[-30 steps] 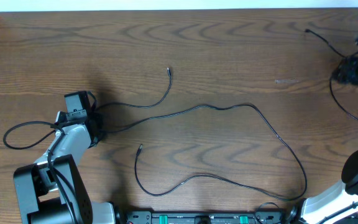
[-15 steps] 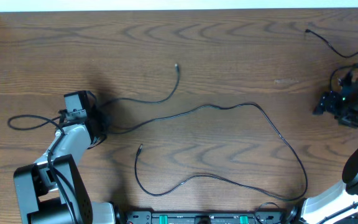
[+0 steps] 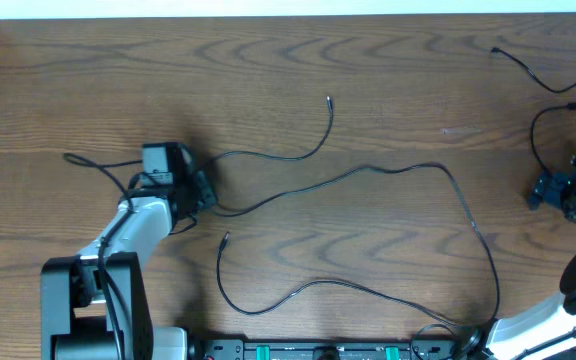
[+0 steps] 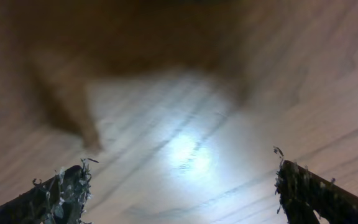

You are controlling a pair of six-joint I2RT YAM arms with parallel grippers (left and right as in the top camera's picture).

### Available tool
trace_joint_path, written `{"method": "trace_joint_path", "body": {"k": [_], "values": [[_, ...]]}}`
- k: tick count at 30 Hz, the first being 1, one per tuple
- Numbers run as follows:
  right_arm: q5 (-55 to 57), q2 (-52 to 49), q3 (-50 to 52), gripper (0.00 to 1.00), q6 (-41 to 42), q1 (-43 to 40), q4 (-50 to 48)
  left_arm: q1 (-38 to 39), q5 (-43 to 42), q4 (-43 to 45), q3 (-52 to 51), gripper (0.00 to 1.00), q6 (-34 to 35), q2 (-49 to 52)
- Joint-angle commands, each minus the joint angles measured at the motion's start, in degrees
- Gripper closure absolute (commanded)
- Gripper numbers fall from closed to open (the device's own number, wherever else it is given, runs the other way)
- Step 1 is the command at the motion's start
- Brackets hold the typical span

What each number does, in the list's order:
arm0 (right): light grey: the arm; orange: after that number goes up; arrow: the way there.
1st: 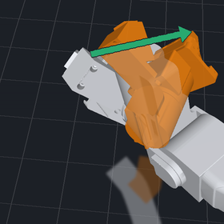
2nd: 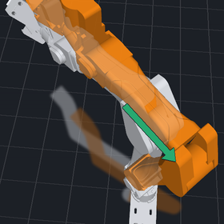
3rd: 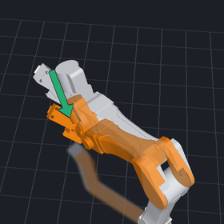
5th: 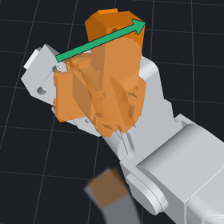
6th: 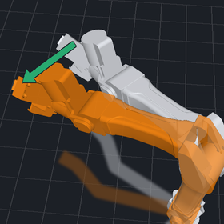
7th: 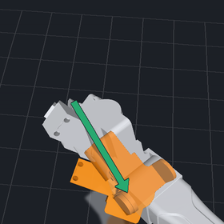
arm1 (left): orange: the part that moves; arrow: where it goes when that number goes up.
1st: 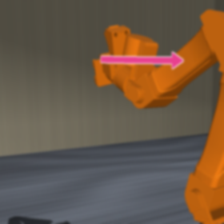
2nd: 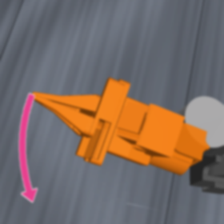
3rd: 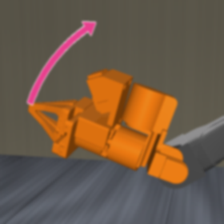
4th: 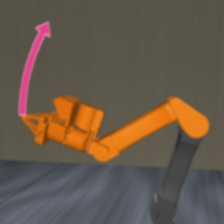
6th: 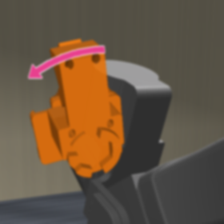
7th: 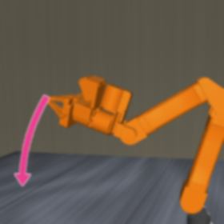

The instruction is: Untangle cables

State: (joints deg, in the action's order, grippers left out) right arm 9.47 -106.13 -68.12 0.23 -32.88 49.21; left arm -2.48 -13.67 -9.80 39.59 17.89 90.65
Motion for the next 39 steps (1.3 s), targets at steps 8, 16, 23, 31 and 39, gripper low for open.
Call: {"method": "trace_joint_path", "body": {"k": [8, 16, 23, 31, 39], "values": [[-0.98, 0.04, 6.19, 0.05, -2.89, -6.27, -9.14, 5.35, -0.66, 0.22, -0.37, 0.45, -3.08, 0.33], [-9.11, 0.04, 12.94, 0.07, -2.86, -7.15, -25.18, 6.12, -0.68, 0.22, -0.37, 0.43, -4.15, 0.33], [-11.58, -0.02, 16.83, 0.1, -1.42, -6.91, -36.13, 6.12, -0.68, 0.24, -0.37, 0.42, -4.15, 0.33], [-14.45, -10.12, 17.33, 0.11, 3.61, -2.89, -51.74, 6.12, -0.66, 0.22, -0.37, 0.42, -4.15, 0.33], [-19.78, -29.18, 15.06, 0.1, 14.78, 1.51, -71.19, 6.12, -0.68, 0.22, -0.37, 0.42, -4.13, 0.33]]}}
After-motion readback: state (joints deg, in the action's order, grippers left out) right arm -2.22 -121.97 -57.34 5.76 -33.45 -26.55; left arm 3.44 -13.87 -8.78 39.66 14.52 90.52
